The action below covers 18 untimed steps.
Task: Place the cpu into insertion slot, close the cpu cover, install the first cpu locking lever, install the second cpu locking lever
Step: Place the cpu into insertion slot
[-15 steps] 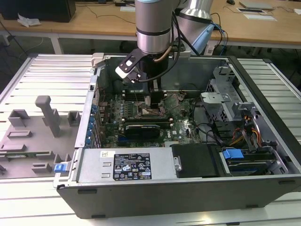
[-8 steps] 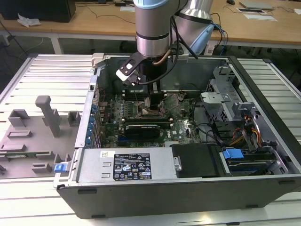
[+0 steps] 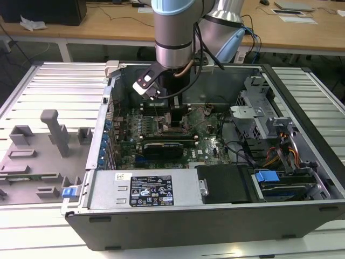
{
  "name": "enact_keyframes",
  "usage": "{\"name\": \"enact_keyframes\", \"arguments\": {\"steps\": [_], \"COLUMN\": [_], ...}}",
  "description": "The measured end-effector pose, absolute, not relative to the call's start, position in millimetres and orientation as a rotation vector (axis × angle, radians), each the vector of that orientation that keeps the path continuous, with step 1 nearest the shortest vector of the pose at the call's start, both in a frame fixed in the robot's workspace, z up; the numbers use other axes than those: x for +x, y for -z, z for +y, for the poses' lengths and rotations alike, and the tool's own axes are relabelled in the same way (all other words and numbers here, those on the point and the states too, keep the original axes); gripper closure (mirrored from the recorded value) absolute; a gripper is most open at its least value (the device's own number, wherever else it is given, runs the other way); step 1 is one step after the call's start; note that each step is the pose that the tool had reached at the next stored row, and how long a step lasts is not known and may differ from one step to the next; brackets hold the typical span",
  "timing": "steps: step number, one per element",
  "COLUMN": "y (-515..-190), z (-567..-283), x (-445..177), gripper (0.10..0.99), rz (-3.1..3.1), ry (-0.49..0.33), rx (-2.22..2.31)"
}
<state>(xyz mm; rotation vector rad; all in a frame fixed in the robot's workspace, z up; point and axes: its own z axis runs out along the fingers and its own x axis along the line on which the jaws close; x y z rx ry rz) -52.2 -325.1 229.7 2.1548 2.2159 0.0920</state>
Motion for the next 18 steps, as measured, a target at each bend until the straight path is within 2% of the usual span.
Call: {"name": "enact_keyframes", "arguments": {"steps": [18], "y": [-212], "z": [-320], "x": [-56], "gripper": [0.545], "rz": [2.193], "ry": [-0.091], "rx": [2.177]}}
